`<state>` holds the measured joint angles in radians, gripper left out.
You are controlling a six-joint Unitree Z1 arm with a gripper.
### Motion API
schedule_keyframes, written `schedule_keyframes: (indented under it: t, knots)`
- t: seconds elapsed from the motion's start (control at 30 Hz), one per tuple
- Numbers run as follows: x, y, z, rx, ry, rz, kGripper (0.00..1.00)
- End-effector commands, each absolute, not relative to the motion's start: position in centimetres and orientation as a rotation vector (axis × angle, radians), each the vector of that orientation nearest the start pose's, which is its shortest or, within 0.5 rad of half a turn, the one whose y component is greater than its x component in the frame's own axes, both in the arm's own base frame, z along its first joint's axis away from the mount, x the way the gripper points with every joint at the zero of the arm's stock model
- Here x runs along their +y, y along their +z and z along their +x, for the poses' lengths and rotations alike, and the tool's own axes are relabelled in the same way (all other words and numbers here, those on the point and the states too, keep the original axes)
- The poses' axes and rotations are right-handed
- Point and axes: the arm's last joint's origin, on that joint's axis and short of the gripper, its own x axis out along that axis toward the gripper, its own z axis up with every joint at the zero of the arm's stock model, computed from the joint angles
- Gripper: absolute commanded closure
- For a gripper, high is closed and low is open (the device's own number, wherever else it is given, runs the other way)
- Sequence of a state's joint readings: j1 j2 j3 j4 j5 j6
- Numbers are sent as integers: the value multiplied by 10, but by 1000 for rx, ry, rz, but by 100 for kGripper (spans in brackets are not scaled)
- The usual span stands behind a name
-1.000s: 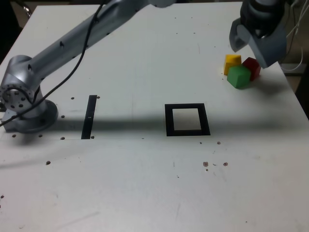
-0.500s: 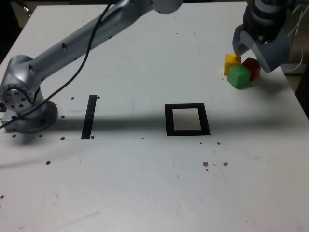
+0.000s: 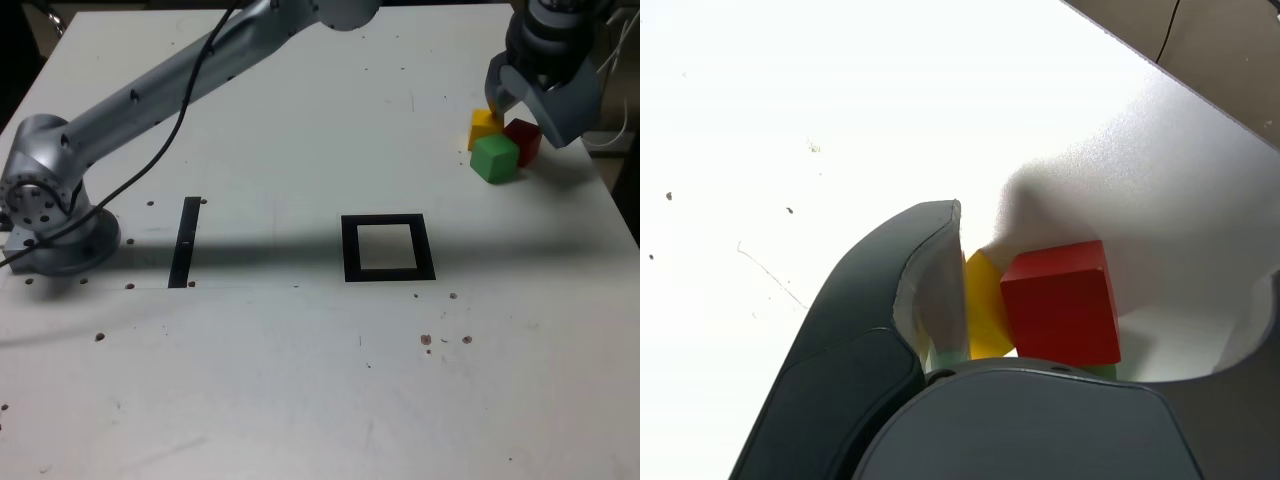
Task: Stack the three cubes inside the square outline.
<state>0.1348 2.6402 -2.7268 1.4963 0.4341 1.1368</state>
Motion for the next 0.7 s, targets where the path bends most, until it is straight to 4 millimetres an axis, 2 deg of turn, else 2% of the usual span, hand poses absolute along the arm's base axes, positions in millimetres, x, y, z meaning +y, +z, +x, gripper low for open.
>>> schedule_keyframes:
  t: [0.0,0.67]
  knots:
    - [95,236,532,1530,-368,1121,2]
    - [95,244,535,1501,-307,1156,2]
